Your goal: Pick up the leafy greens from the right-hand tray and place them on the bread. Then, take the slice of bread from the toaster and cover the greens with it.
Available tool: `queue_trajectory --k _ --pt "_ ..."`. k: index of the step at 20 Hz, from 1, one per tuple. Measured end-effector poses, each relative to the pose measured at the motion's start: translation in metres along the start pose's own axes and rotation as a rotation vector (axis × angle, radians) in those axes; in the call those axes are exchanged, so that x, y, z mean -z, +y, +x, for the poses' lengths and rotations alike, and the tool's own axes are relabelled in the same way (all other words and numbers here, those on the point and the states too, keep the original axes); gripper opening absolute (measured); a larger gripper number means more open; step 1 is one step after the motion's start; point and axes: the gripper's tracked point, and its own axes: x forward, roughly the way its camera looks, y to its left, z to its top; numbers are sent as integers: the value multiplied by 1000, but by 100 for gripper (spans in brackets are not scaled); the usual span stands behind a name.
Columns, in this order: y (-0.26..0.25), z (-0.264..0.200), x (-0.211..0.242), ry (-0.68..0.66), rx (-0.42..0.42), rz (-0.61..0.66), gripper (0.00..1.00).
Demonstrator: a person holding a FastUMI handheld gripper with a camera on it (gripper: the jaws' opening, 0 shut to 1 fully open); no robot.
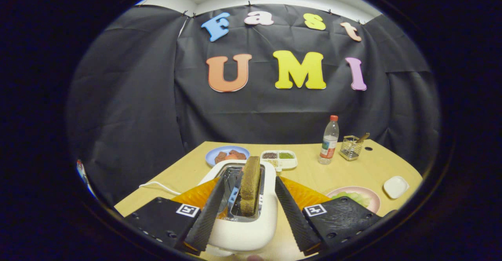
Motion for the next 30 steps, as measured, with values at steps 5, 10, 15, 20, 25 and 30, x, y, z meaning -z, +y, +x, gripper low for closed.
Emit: queue_trajectory --k 5,10,15,20,25,30 --pt "-2 17 2 14 37 -12 48" --pt "-2 20 2 26 20 24 12" --pt "-4 14 -21 -26 20 45 12" --pt "-10 -2 -58 -86 21 77 12" --pt "-33 -23 -91 -122 29 127 12" --pt "-75 -48 -110 -172 33 141 12"
